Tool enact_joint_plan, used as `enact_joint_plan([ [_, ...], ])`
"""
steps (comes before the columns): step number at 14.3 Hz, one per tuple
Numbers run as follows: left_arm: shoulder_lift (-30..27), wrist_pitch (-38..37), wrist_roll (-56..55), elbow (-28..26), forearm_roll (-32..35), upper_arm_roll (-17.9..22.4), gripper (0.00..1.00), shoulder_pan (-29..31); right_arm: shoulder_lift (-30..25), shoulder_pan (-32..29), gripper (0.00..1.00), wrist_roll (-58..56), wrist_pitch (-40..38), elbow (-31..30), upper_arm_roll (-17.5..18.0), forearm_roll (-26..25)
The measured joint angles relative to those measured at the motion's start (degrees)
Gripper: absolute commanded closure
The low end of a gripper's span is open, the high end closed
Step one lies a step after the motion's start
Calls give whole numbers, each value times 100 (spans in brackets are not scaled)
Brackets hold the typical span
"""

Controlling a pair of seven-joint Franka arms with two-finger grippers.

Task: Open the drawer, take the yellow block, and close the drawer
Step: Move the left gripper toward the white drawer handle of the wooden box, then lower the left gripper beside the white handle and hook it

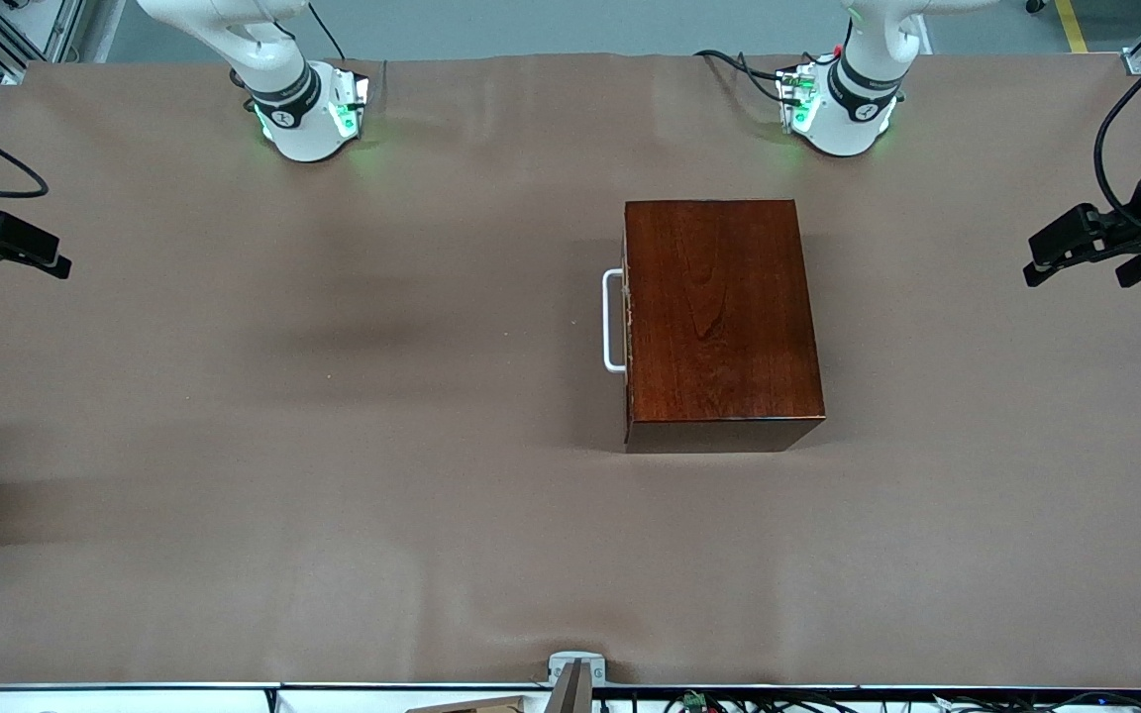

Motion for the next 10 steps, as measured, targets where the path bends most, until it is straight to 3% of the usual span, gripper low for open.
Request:
enact_joint_plan([
  [6,212,21,-588,104,0,-558,0,-521,0,-1,0,4,2,-1,-2,0],
  [10,484,11,-1566,297,0,-900,0,-1321,0,-1,0,7,2,-1,-2,0],
])
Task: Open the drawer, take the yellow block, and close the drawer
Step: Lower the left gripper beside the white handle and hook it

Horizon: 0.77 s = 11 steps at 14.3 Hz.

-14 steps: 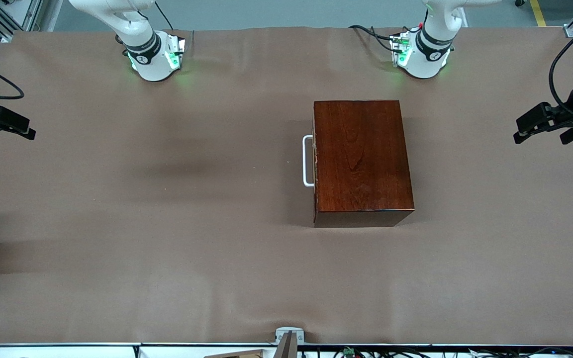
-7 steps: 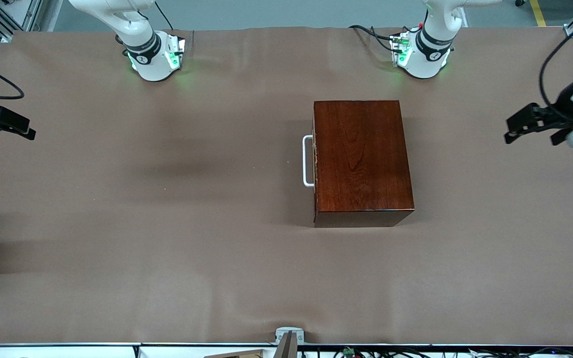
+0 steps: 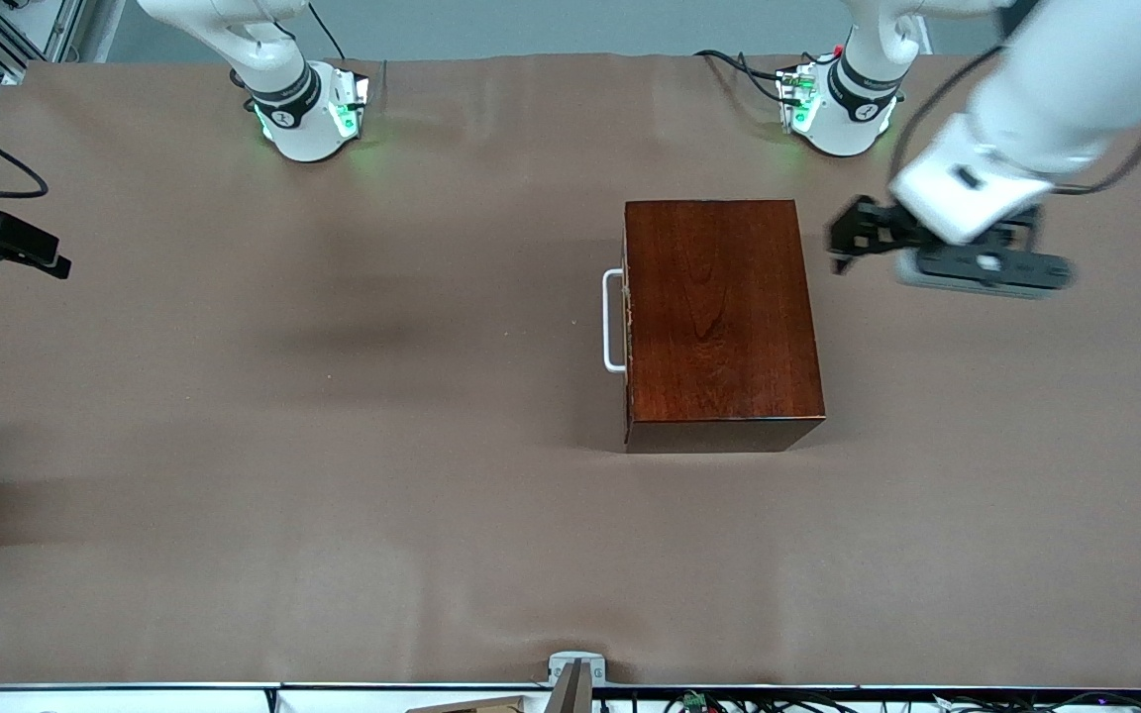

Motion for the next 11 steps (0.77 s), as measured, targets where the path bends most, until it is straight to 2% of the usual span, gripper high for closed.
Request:
enact_joint_plan([
  [3,238,-182,-927,251,26,-15,0,-901,0,1,0,2,0,0,2,0],
  [7,991,-280,-2107,840,99,37,0,-2148,35,-12,0,24,-1,-10,-15,-3],
  [11,1724,-90,-2726,1145,375,73,0,-2878,39,-26,0,28,-2,18,-76,-8],
])
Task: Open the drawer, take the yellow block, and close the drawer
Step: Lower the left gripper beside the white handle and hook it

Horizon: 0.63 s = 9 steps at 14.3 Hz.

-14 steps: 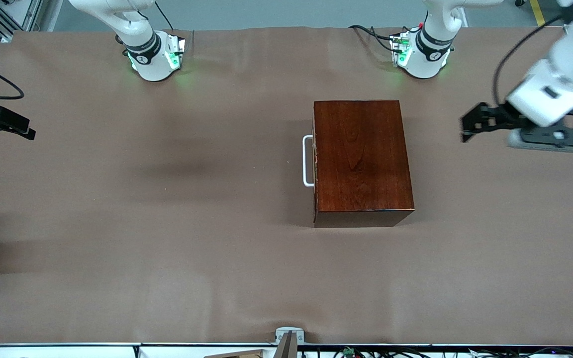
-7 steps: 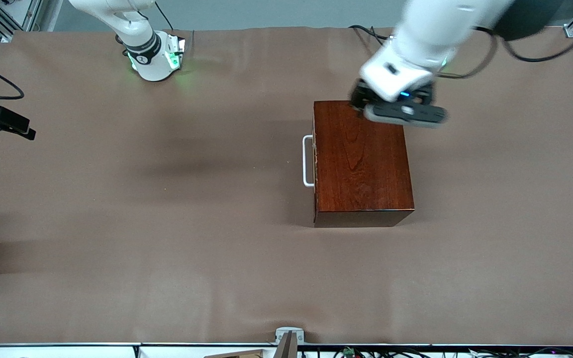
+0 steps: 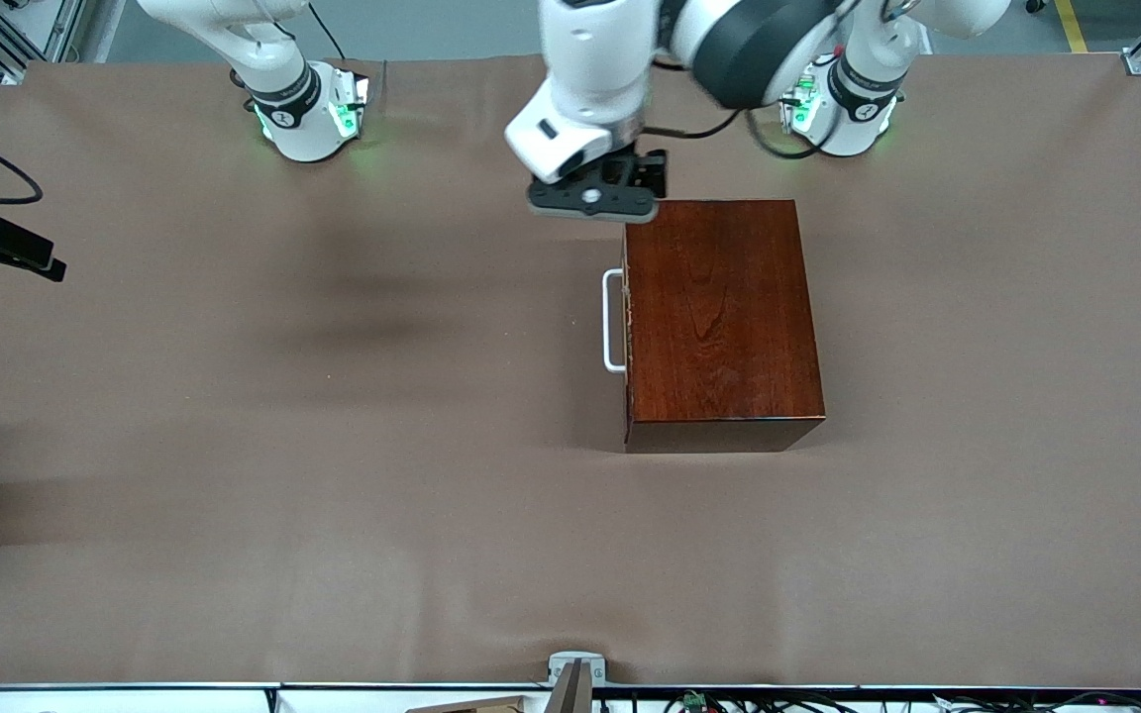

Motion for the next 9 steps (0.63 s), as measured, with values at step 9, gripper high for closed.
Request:
enact_joint_plan([
  [9,1227,665,-235,80,537,383,0,-574,-13,-12,0,25,-290,147,-18,-30],
])
